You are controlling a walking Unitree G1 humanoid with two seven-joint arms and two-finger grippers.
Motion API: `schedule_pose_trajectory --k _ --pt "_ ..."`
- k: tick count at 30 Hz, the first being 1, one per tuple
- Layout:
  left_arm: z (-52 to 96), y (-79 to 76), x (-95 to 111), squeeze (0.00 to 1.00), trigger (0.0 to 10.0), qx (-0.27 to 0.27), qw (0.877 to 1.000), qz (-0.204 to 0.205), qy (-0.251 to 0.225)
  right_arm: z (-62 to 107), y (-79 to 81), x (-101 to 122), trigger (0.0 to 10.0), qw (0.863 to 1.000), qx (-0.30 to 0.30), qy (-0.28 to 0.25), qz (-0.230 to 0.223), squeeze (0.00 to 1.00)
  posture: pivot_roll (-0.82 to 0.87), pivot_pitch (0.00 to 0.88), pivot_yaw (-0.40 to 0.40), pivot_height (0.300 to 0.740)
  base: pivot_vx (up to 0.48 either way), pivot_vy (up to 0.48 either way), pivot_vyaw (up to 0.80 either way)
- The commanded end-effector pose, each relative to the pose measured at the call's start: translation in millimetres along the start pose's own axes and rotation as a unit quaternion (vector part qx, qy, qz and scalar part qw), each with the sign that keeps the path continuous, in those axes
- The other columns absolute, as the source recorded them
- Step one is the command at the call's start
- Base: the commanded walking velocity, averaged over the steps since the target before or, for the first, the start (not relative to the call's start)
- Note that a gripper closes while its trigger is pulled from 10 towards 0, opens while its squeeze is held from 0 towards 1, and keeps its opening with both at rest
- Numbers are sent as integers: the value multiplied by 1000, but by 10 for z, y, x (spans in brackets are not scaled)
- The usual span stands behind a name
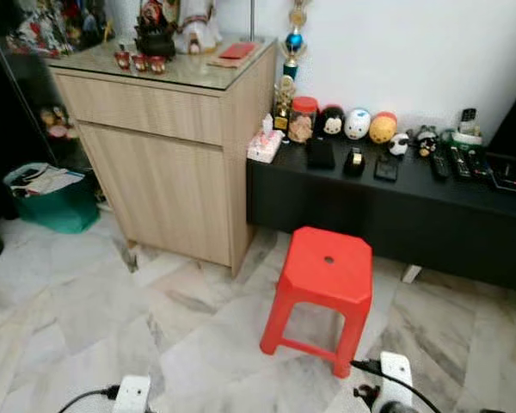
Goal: Hang keys on a hook
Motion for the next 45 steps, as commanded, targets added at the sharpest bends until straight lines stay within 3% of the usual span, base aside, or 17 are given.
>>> schedule_pose_trajectory --k 1,10,26,45 --pt "0 -26 -60 0 10000 4 1000 16 8 11 -58 -130 10000 1000 -11 16 0 0 -11 0 -51 740 0 0 0" --pt "-8 -112 -50 0 10000 -7 1000 18 -7 53 -332 -174 10000 998 -51 15 -16 0 -10 0 -57 740 -80 0 0" --pt "-18 -233 4 0 10000 -25 999 13 -24 61 -366 -192 10000 998 -54 13 -20 0 -10 0 -60 740 -192 0 -171" --pt "-13 -240 -47 0 10000 -28 999 14 -14 59 -388 -108 10000 998 -55 6 -21 0 7 0 -75 740 -297 0 0"
Point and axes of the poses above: a point about 5 cm out from each wrist's last joint towards the gripper, its own z axis pointing back from the gripper into the wrist, its own x axis along the axis of the wrist's last joint, y = z × x, the point moved 5 cm from there along -z, pointing out of the wrist towards the gripper, and after that the axes turned 15 degrees about -z, right-handed, at the moved point
